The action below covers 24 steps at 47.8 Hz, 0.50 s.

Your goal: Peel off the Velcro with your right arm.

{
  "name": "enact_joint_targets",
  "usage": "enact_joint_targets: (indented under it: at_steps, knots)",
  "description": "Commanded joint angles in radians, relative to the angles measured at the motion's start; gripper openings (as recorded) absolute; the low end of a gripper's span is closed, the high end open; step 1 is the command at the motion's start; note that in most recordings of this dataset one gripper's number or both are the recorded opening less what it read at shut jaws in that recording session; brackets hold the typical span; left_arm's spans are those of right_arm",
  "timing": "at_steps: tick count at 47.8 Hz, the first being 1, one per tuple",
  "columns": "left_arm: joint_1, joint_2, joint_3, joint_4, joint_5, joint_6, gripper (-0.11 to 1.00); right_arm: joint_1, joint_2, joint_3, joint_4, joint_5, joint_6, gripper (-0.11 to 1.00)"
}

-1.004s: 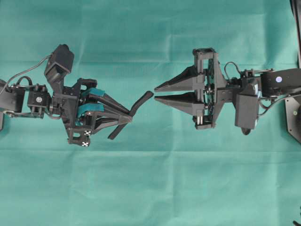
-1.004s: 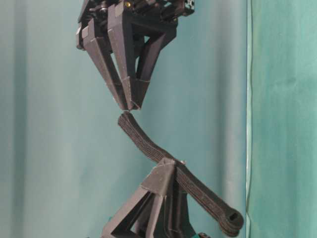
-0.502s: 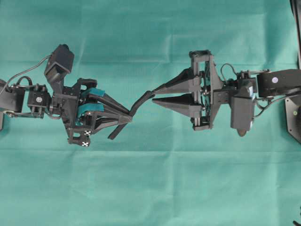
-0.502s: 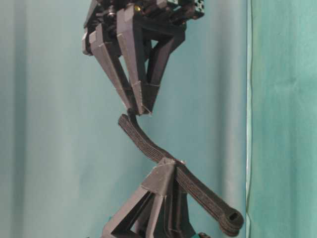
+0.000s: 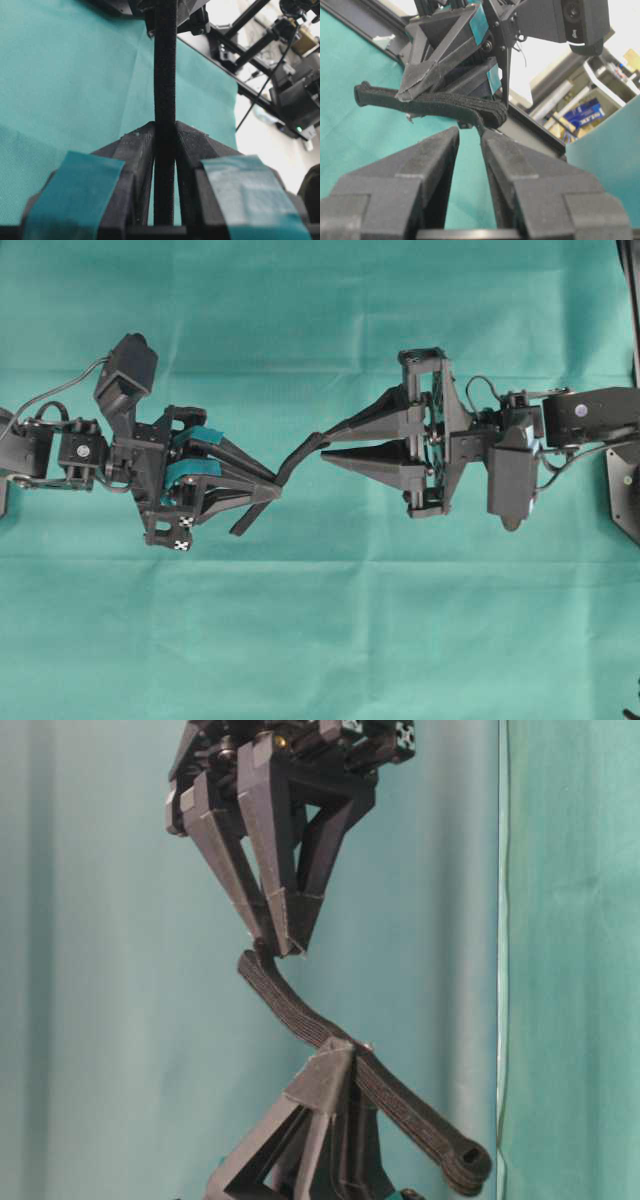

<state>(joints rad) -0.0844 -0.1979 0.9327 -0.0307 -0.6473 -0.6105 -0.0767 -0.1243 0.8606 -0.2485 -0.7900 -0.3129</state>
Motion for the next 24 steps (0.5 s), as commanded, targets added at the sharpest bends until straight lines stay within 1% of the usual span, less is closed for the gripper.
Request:
enact_joint_targets:
  at_steps: [1,7,24]
  knots:
    - [0.003,-0.011,-0.018,0.002,-0.005,0.003,0.1,0.003,-0.008,-0.028,-0.009,-0.006,0.002,0.01]
    - [0.005,-0.011,-0.017,0.002,-0.005,0.003,0.1,0.011,-0.008,-0.032,-0.023,-0.006,0.002,0.01]
    - [0.009,-0.012,-0.015,0.002,-0.005,0.002,0.1,0.015,-0.009,-0.026,-0.025,-0.005,0.002,0.01]
